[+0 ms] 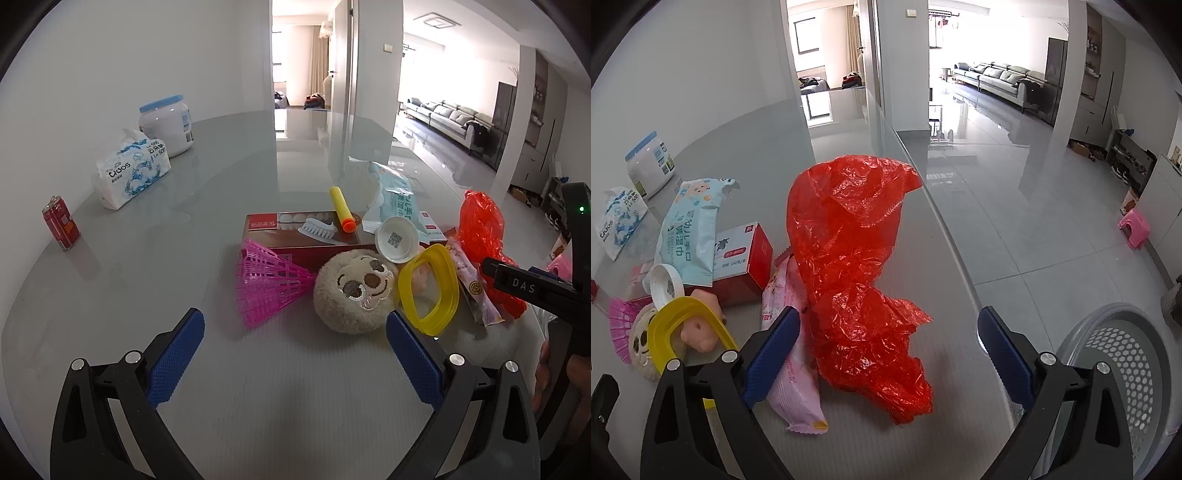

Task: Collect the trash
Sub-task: 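Reach the right gripper to the red plastic bag and close on it, then grasp the pink shuttlecock with the left gripper while the right holds the red bag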

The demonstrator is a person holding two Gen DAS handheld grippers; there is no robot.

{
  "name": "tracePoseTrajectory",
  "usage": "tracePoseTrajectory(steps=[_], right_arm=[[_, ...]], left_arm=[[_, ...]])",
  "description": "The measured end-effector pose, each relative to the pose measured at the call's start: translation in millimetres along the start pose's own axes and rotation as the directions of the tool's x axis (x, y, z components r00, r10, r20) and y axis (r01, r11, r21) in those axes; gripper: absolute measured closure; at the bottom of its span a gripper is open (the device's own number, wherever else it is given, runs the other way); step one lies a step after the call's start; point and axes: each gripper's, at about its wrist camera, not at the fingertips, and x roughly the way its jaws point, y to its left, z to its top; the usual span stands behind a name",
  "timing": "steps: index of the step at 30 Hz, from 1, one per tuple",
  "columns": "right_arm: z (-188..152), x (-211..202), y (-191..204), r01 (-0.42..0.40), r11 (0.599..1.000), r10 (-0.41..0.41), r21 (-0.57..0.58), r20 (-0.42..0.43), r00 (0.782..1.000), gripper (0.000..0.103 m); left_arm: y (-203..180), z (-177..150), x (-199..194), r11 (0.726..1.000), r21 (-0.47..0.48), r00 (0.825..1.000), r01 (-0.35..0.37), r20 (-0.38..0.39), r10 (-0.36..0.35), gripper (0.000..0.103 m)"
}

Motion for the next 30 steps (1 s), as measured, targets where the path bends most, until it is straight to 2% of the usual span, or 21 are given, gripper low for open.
tracePoseTrajectory(steps=[1,6,7,16,22,30], right_arm=[[0.6,2.4,1.3,0.001,1.000,-0.001,-0.005,-0.007,1.000,0.030],[0.8,11.1,10.8,-0.045,0.999,0.044,-0.029,-0.038,0.998,0.058],[0.2,9.0,11.3,-0.056,0.998,0.055,-0.028,-0.030,0.998,0.060],[-24.1,-38.6,-1.1,-0.125,0.992,0.124,0.006,0.066,0.990,0.063],[-47.2,-63.3,-12.5,-0.151,0.988,0.148,0.039,0.083,0.986,0.063],[-61.5,-67.2,-23.9,-0.152,0.986,0.148,0.074,0.060,0.987,0.063]], left_arm=[[-1.0,-0.1,0.2,1.000,0.005,1.000,0.001,0.001,-0.001,0.006],[-0.8,-0.5,1.0,1.000,0.012,1.000,-0.002,0.000,0.002,0.006],[1.2,-0.5,1.3,1.000,0.008,1.000,-0.004,0.000,0.004,0.006],[44.4,1.5,5.6,0.995,-0.069,0.997,-0.076,-0.014,0.075,0.006],[57.7,9.6,18.2,0.994,-0.104,0.999,-0.033,-0.044,0.028,0.006],[53.1,21.1,36.4,0.998,-0.056,0.999,-0.030,-0.034,0.028,0.006]])
